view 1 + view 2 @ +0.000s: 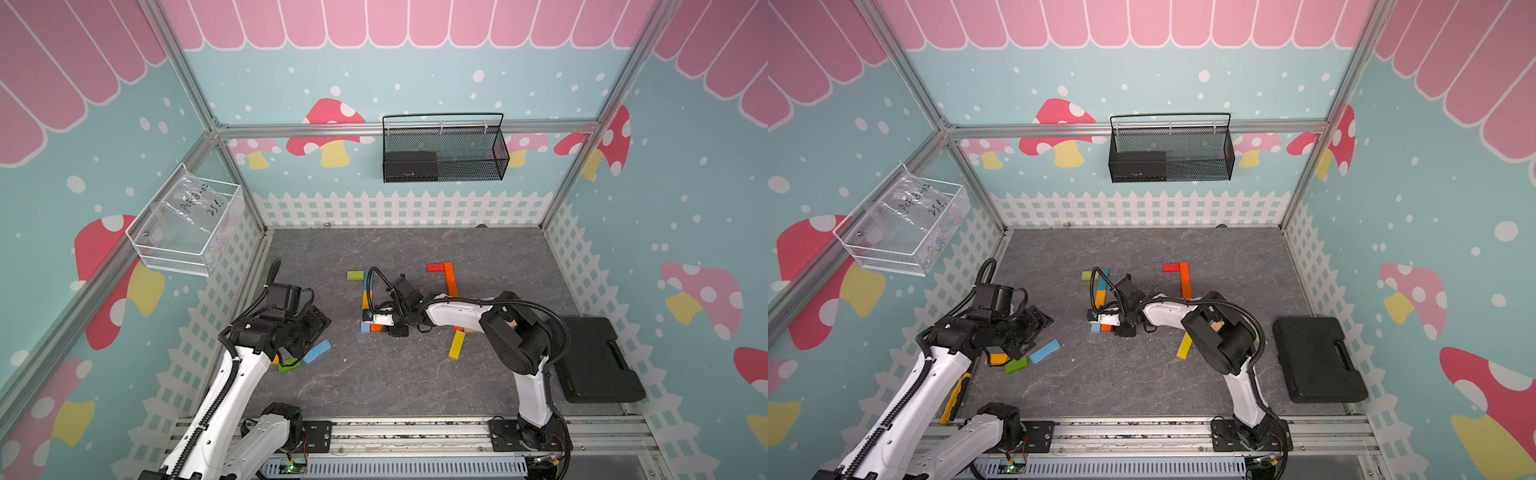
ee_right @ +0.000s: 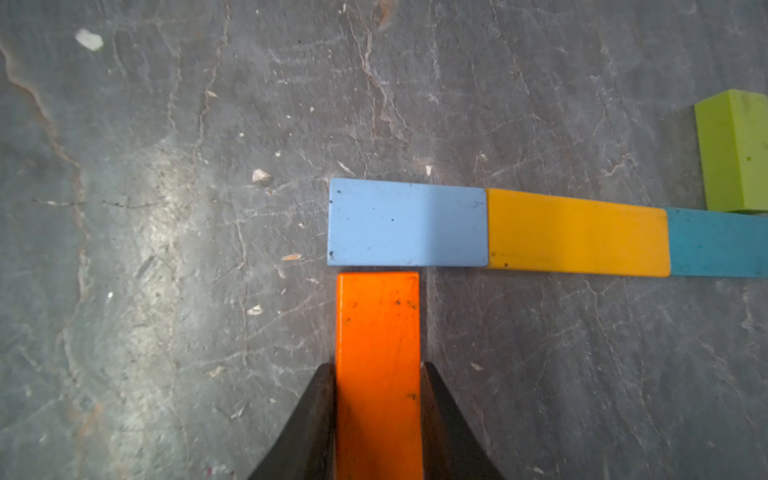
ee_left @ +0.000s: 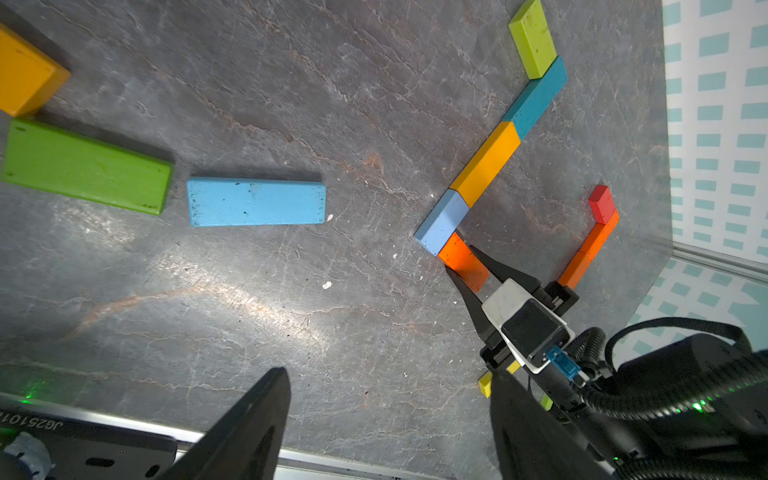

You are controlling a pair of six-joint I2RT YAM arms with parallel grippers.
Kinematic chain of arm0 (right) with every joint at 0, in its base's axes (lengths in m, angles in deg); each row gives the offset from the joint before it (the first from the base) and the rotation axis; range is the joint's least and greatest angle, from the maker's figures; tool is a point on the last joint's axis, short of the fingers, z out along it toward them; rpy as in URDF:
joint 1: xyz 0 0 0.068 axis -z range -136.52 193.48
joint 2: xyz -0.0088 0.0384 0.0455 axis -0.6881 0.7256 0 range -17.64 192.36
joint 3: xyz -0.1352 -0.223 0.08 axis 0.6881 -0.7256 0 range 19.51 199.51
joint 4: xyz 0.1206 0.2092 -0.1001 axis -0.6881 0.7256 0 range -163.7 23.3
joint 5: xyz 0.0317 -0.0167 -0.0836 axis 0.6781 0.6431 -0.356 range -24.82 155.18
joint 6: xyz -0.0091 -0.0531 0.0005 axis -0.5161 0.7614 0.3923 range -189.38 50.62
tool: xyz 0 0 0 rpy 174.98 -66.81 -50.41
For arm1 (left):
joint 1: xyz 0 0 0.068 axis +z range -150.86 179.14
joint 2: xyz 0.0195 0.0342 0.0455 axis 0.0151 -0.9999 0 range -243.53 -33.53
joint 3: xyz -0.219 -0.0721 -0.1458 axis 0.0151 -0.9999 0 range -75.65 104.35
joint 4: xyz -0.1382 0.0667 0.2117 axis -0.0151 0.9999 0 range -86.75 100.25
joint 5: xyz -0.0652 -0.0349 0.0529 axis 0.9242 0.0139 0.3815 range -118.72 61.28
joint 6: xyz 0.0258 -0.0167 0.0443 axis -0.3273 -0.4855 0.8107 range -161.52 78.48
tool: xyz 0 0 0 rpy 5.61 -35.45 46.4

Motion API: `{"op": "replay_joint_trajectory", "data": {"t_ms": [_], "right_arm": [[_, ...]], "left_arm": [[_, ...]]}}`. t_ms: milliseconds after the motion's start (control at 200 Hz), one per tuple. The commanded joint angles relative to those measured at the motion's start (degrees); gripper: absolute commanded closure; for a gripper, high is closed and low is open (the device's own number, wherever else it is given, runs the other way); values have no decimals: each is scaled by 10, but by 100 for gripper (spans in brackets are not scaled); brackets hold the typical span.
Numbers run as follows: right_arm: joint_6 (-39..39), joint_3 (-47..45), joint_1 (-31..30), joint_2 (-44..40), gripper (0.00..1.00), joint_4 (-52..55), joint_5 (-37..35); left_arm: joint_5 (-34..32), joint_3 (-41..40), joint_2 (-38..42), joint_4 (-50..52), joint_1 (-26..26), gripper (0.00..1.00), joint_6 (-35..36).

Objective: Assemble a giraffe with building blocks
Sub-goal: Assemble the building block at the center of the board.

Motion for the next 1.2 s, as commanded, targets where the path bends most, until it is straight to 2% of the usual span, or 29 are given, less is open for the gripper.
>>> {"op": "replay_joint_trajectory", "data": {"t_ms": [0,1066,1196], "right_arm": [[3,-1,-2,21,67,46,0],[-14,7,-17,21,68,35,-10],[-16,5,-18,18,65,35,-13]], "left_arm": [[0,3,7,8,4,21,11],[2,4,18,22,25,21,25],[3,4,17,23,26,21,27]]}}
